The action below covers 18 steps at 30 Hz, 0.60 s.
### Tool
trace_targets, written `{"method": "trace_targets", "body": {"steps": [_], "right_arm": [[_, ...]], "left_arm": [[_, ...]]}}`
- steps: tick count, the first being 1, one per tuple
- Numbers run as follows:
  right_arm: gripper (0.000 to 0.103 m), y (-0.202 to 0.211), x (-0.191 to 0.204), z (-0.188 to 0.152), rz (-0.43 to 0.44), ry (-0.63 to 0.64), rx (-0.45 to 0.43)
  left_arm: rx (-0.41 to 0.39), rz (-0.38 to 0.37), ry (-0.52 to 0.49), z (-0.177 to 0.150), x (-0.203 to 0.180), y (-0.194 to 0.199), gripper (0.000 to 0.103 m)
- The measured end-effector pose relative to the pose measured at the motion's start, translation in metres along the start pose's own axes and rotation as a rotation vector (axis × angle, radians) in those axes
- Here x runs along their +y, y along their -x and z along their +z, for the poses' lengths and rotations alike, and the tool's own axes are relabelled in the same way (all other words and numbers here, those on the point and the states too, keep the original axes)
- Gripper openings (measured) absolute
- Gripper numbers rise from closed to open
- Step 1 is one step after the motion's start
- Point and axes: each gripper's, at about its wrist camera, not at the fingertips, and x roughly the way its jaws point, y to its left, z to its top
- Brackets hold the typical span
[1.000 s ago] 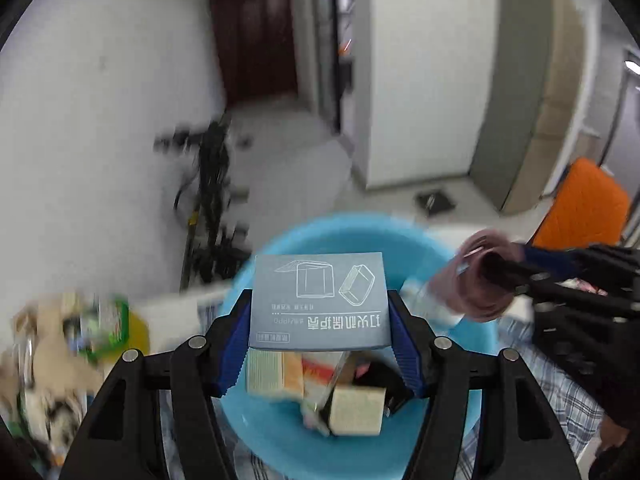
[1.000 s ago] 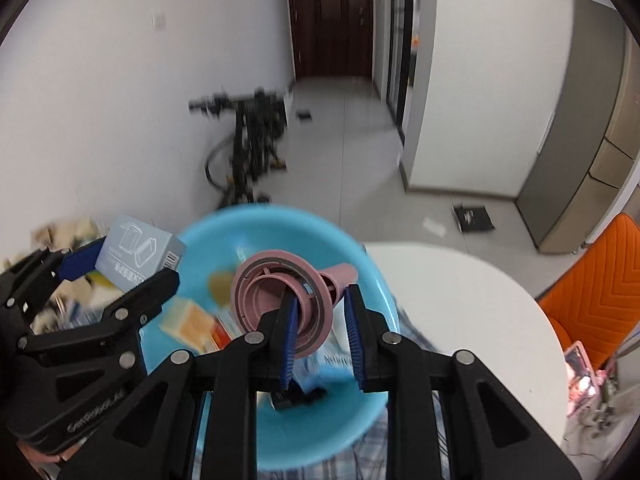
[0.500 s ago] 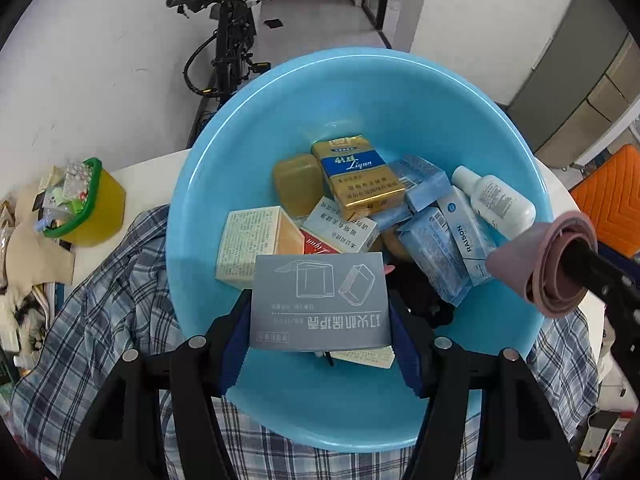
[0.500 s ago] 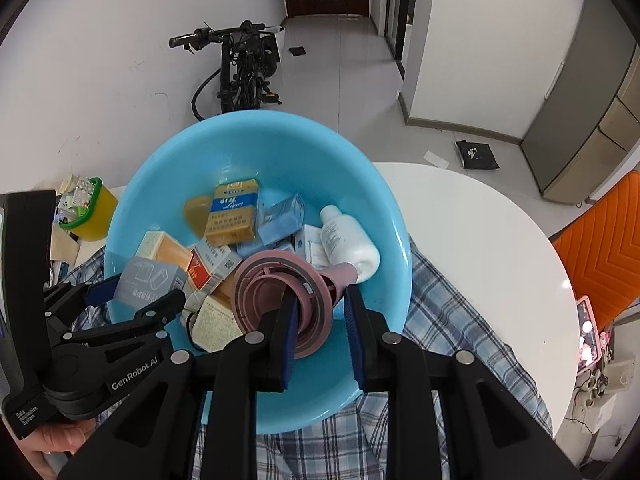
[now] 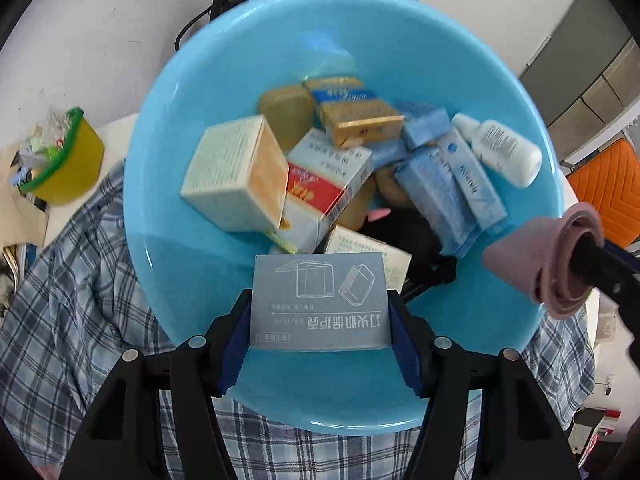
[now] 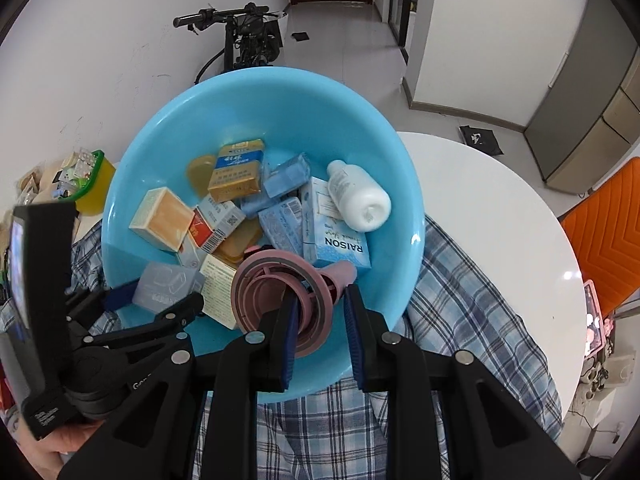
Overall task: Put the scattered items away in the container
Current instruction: 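Lower the grey card and pink roll into the basin and open both grippers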
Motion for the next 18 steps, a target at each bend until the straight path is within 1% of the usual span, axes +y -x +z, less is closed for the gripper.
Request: {"method": "trace_targets", "body": {"steps": [3,8,9,11,12,14,15,18], "right_arm": [[0.021,0.002,0.0,-0.003,0.003,0.005,-0.002],[0.021,0.007,0.002,-0.006,0.003,0.008,-0.011],[0.021,0.007,0.003,-0.006,0.004,0.01,-0.012],[0.021,0.011,0.003,-0.005,0.008,0.008,-0.018],[0.021,0.012,0.003,-0.005,0.011,0.006,-0.02],[0.021,0.013,0.004,-0.004,0.014,0.005,-0.023],[0.021,0.013,0.005,-0.004,0.015,0.006,-0.023],[0.021,0.011,0.005,-0.005,0.016,0.003,-0.018]], "left_arm": [[-0.003,-0.006,-0.015,-0.003,-0.002,-0.002,0.065],[-0.045,0.036,-0.083,-0.003,-0.014,0.007,0.067],[-0.05,0.053,-0.093,-0.003,-0.016,0.01,0.068],[-0.067,0.082,-0.1,-0.002,-0.016,0.017,0.08],[-0.086,0.086,-0.1,-0.002,-0.015,0.021,0.081],[-0.109,0.068,-0.095,-0.001,-0.012,0.027,0.082],[-0.113,0.061,-0.091,-0.001,-0.01,0.03,0.082],[-0.107,0.072,-0.093,0.0,-0.007,0.031,0.082]]}}
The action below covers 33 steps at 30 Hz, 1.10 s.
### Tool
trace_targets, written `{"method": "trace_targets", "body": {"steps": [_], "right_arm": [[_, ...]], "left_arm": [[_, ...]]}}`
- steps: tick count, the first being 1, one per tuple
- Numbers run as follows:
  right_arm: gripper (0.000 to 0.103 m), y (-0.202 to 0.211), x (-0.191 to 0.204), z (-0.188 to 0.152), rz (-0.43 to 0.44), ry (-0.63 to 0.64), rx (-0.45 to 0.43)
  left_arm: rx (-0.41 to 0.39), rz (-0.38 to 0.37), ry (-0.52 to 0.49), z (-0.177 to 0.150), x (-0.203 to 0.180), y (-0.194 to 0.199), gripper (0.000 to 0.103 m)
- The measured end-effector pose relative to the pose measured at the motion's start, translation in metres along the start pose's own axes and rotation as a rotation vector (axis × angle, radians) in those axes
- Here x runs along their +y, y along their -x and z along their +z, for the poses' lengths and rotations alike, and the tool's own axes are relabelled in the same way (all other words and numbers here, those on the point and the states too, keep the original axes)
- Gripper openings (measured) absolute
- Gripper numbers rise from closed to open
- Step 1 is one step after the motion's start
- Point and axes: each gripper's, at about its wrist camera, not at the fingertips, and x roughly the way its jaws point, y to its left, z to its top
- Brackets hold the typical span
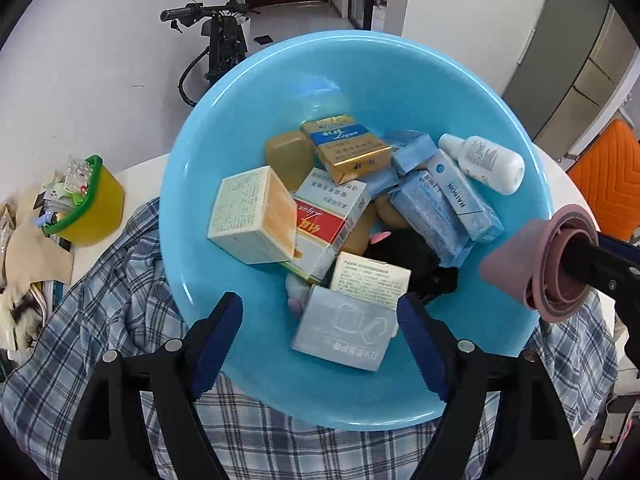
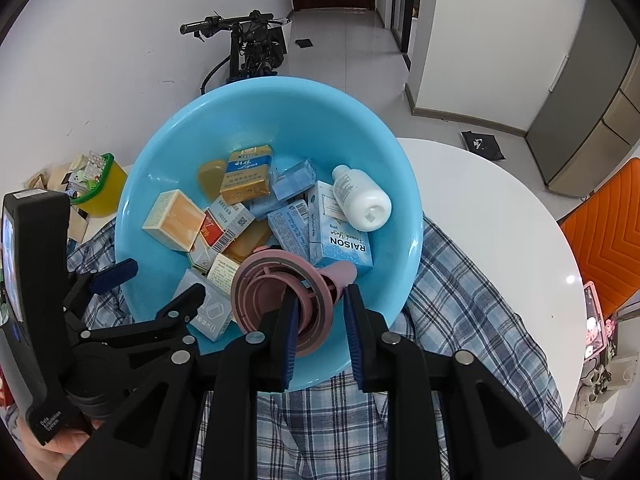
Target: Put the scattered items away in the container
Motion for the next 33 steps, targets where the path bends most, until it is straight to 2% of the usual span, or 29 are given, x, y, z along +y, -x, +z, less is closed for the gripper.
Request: {"method": "trace_targets", "body": {"steps": [8,11,15,20,21,22,23,25,27,29,30,32,33], "right_arm": [[0.02,-0.014,0.001,-0.007,0.004,0.016,0.034],[0.018,-0.014,0.004,-0.009,0.016,0.025,0.034],[0.014,-0.012,0.01,-0.009,-0.02,0.055,0.029],[0.015,-0.01,0.005,-0.008,0.026,0.013,0.011],[0.016,-0.012,0.004,-0.008,0.037,0.009,0.012],[0.024,-0.014,0.004,-0.009,0.041,0.008,0.014],[0.039,-0.015,0.003,-0.009,0.034,0.009,0.012],[0.058,-0.015,0.001,-0.011,-0.002,0.009,-0.028],[0.061,-0.013,0.0,-0.014,-0.021,0.023,-0.081],[0.071,-0.011,-0.005,-0.016,-0.003,0.026,-0.123],[0.072,-0.01,-0.008,-0.017,-0.008,0.02,-0.147],[0.073,-0.005,-0.013,-0.02,-0.033,0.006,-0.207],[0.074,-0.002,-0.015,-0.021,-0.026,0.004,-0.239]], "left_arm": [[0.004,-0.025,0.027,-0.003,0.005,-0.006,0.082],[0.004,-0.009,0.023,-0.004,0.005,-0.008,0.082],[0.002,-0.022,0.028,-0.005,0.004,-0.009,0.082],[-0.031,-0.012,0.014,-0.006,0.001,-0.004,0.082],[-0.044,-0.01,0.019,-0.006,0.002,-0.002,0.082],[-0.056,-0.009,0.022,-0.005,0.002,0.0,0.082],[-0.071,-0.005,0.025,-0.005,0.003,0.003,0.082],[-0.115,-0.008,0.023,-0.005,0.003,0.01,0.082],[-0.203,-0.032,-0.001,-0.008,0.002,0.022,0.082],[-0.372,-0.054,-0.009,-0.022,0.001,0.04,0.082],[-0.429,-0.06,-0.005,-0.028,0.002,0.046,0.082],[-0.524,-0.086,0.03,-0.041,0.006,0.055,0.095],[-0.566,-0.107,0.047,-0.048,0.009,0.06,0.099]]}}
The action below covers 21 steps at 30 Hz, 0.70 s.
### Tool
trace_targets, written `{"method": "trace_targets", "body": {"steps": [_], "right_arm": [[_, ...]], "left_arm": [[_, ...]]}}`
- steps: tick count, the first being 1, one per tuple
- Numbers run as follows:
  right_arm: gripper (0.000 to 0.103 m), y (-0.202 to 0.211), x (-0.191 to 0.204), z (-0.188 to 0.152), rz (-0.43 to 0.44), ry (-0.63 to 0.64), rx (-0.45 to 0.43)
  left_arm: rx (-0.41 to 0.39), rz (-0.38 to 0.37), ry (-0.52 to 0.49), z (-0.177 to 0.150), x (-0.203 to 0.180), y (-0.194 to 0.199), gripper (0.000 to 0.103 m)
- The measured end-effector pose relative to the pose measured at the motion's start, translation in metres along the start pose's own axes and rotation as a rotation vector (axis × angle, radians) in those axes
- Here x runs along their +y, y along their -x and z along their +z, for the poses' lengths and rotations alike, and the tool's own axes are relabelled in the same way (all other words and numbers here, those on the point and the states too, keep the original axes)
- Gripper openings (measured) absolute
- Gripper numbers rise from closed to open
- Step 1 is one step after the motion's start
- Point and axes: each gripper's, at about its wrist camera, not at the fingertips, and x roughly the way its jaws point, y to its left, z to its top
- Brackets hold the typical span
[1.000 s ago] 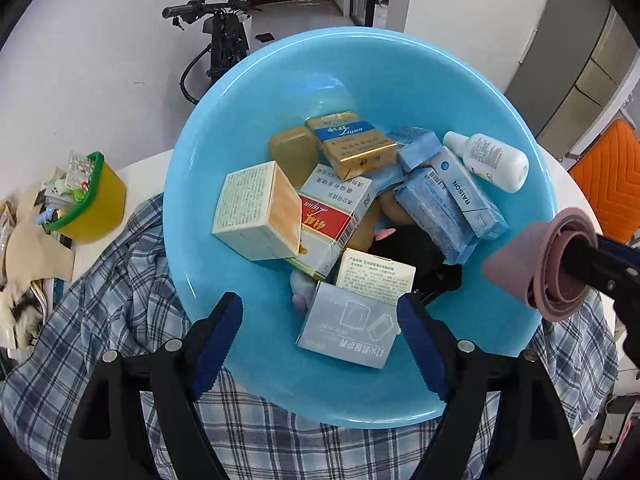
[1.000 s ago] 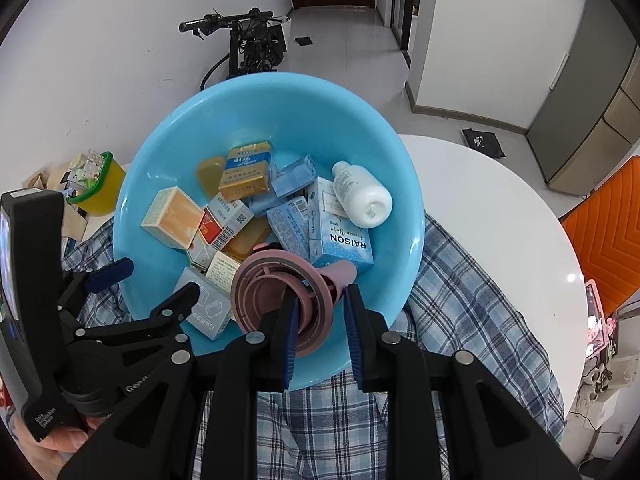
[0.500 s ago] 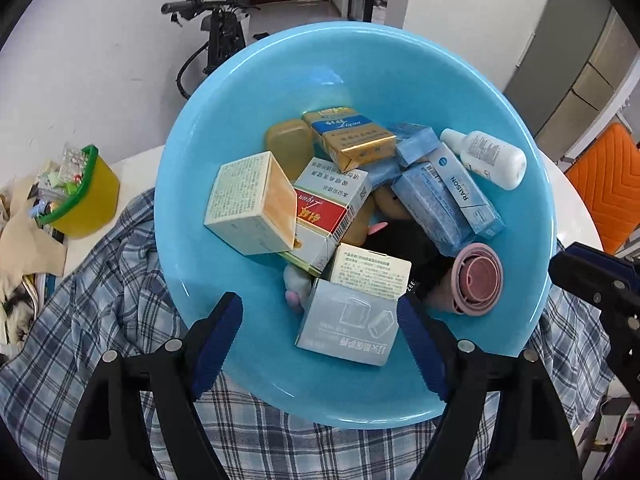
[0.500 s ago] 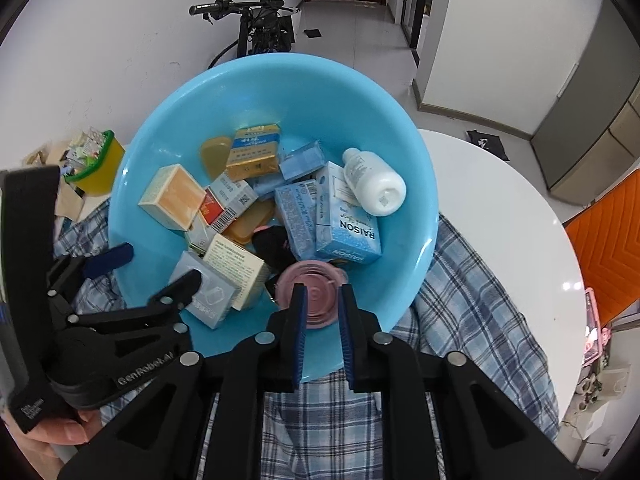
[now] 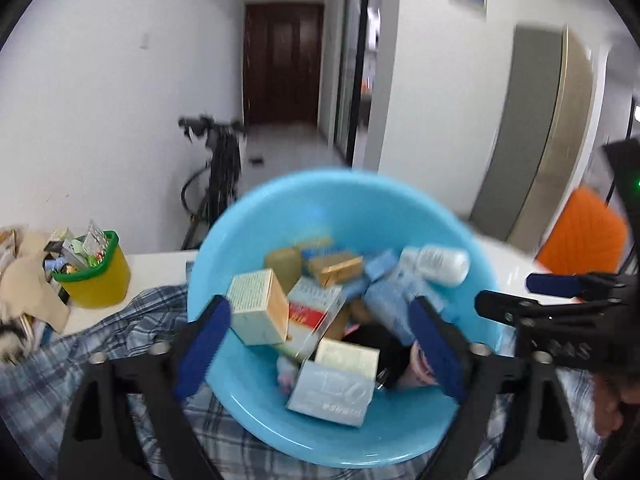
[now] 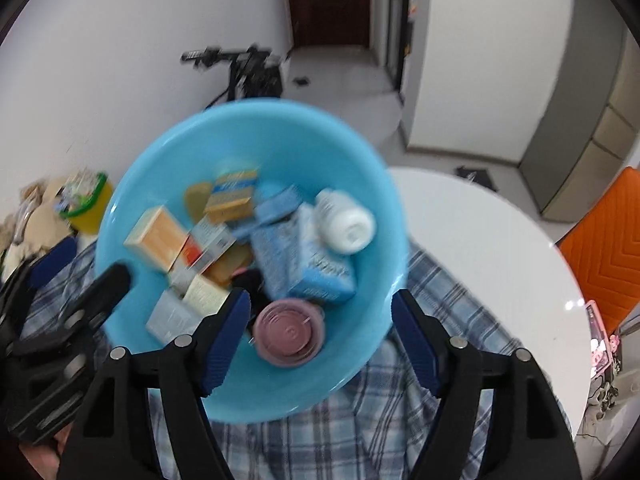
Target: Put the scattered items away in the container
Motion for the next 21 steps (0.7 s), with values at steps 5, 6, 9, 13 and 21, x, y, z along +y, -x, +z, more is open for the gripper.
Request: {"method": "trace_targets", "body": {"steps": [5,6,9,13,21], "right_arm": [[0.103,0.026,-0.014,-0.01,0.033,-0.04,-0.185],[0.103,0.031,-0.016,-0.014,0.031,-0.045,-0.218],[0.103,0.042,-0.016,-0.027,0.024,-0.024,-0.284],[0.103,0.056,-0.011,-0.046,0.002,0.051,-0.353],[0.103,0.097,-0.001,-0.086,0.051,0.116,-0.406]], "left_arm": [[-0.106,-0.079,-0.005,-0.017,0.009,0.022,0.103],[-0.113,-0.062,-0.03,-0.02,0.008,0.025,0.103],[-0.121,-0.016,-0.066,-0.026,0.008,0.035,0.103],[-0.177,0.039,-0.036,-0.042,0.014,0.056,0.103],[-0.216,0.02,-0.133,-0.063,-0.002,0.09,0.103]]}}
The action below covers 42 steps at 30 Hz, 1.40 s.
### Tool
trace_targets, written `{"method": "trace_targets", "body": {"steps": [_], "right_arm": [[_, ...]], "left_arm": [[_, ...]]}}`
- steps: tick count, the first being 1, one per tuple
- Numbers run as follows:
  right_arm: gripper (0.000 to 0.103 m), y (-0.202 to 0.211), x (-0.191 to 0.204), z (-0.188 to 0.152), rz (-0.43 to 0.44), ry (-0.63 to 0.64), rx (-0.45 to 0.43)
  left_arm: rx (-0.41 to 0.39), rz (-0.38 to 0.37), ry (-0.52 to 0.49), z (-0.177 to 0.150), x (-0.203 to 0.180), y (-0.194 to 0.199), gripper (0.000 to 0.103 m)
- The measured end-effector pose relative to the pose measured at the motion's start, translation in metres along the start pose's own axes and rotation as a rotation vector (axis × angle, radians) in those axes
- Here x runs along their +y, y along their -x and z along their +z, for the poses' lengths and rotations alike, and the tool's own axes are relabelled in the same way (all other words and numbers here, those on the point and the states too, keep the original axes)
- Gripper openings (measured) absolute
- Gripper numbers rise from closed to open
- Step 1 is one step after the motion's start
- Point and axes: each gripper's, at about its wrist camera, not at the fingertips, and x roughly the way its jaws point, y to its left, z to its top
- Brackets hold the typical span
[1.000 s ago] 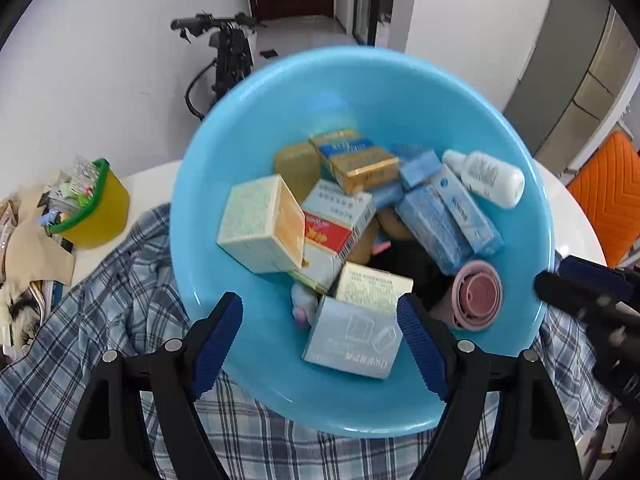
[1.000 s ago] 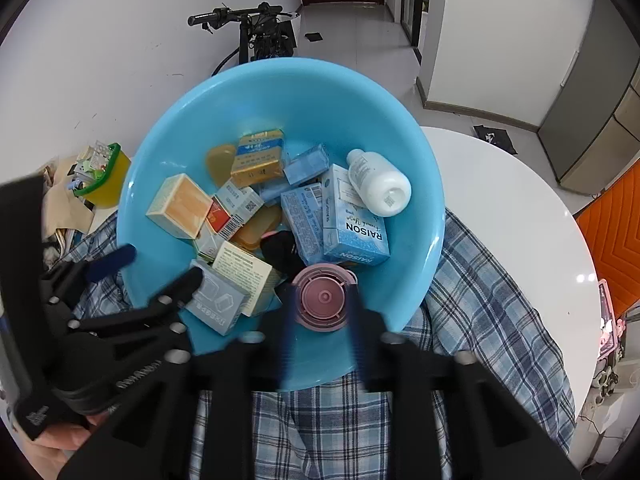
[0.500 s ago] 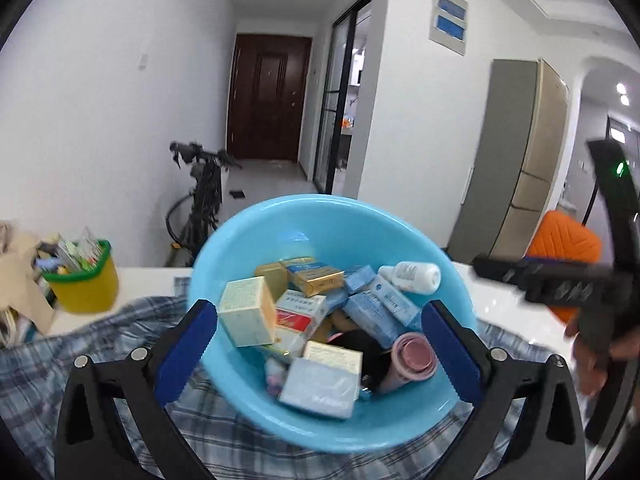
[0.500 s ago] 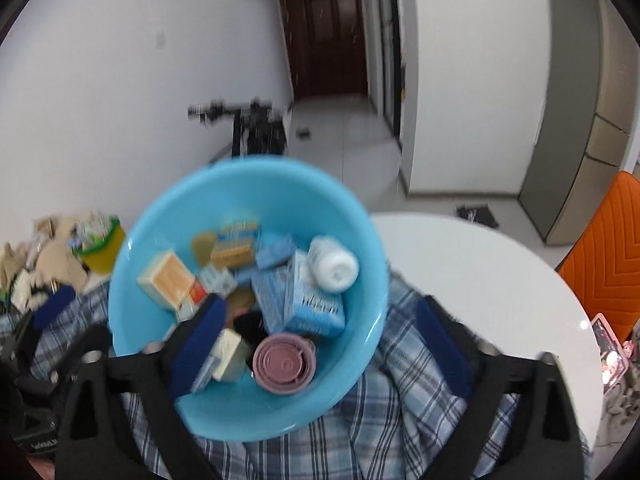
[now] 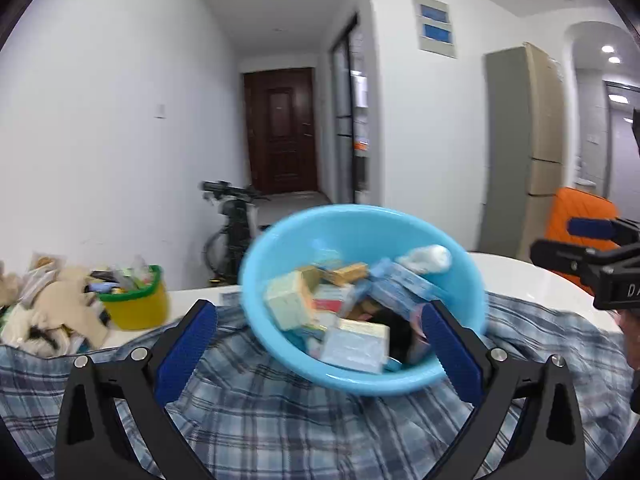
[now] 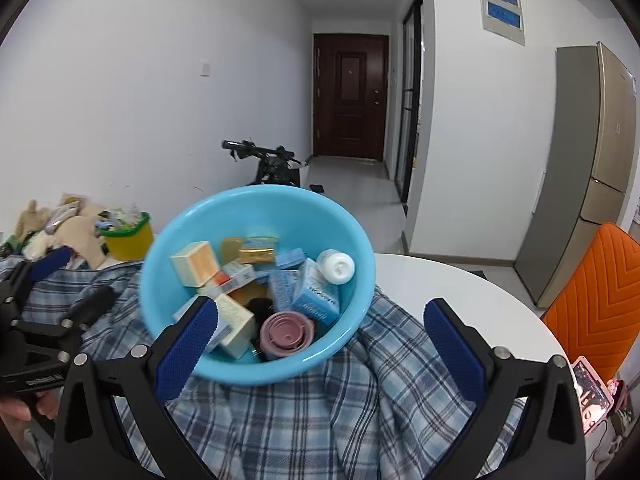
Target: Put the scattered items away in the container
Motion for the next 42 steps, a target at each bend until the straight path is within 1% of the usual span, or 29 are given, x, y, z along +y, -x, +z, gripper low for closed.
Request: {"method": "trace_targets", "body": {"steps": [1,3,5,8,11,14,16,20,23,26,29,30,32,34,36,38,40,42], "right_arm": [[0.103,0.007,0.001,-0.001,0.005,-0.004,-0.007],[0.103,0.019,0.003,-0.003,0.018,-0.009,-0.022],[0.103,0.03,0.005,-0.006,0.03,-0.003,-0.04],[0.103,0.044,0.01,-0.013,0.004,0.024,-0.083],[0.103,0.057,0.013,-0.023,-0.015,0.043,-0.142],[0.103,0.065,0.017,-0.039,0.01,0.073,-0.186],[0.103,0.064,0.019,-0.05,0.003,0.076,-0.189],[0.103,0.068,0.024,-0.07,-0.007,0.089,-0.194],[0.103,0.076,0.029,-0.08,-0.004,0.097,-0.209],[0.103,0.086,0.033,-0.087,0.005,0.081,-0.228],[0.103,0.09,0.038,-0.093,-0.002,0.075,-0.231],[0.103,0.09,0.04,-0.095,-0.004,0.072,-0.227],[0.103,0.09,0.041,-0.1,0.011,0.048,-0.218],[0.103,0.089,0.042,-0.105,0.026,0.023,-0.222],[0.103,0.089,0.046,-0.112,0.003,0.036,-0.23],[0.103,0.086,0.047,-0.116,-0.009,0.043,-0.226],[0.103,0.084,0.046,-0.12,0.003,0.027,-0.213],[0.103,0.083,0.043,-0.124,0.006,0.008,-0.204]], "left_arm": [[-0.001,-0.026,0.007,-0.001,0.0,0.003,0.103],[-0.015,-0.04,0.026,-0.005,-0.001,0.01,0.103],[-0.031,-0.043,0.042,-0.007,0.0,0.018,0.103],[-0.062,-0.034,0.047,-0.009,0.0,0.032,0.103],[-0.092,-0.004,0.009,-0.013,-0.006,0.047,0.103],[-0.116,0.035,-0.05,-0.025,-0.013,0.059,0.103],[-0.134,0.052,-0.064,-0.036,-0.017,0.065,0.103],[-0.102,0.004,-0.046,-0.054,-0.02,0.072,0.103],[-0.1,0.002,-0.008,-0.064,-0.02,0.077,0.103],[-0.116,0.039,0.019,-0.073,-0.021,0.085,0.103],[-0.169,0.108,-0.036,-0.082,-0.03,0.095,0.103],[-0.174,0.122,-0.058,-0.086,-0.035,0.098,0.103],[-0.165,0.104,-0.07,-0.094,-0.038,0.1,0.103],[-0.159,0.099,-0.056,-0.1,-0.04,0.103,0.103],[-0.147,0.088,-0.041,-0.104,-0.039,0.105,0.103],[-0.143,0.097,-0.036,-0.109,-0.04,0.106,0.103],[-0.141,0.116,-0.044,-0.113,-0.041,0.105,0.103],[-0.121,0.11,-0.027,-0.117,-0.041,0.103,0.103]]}}
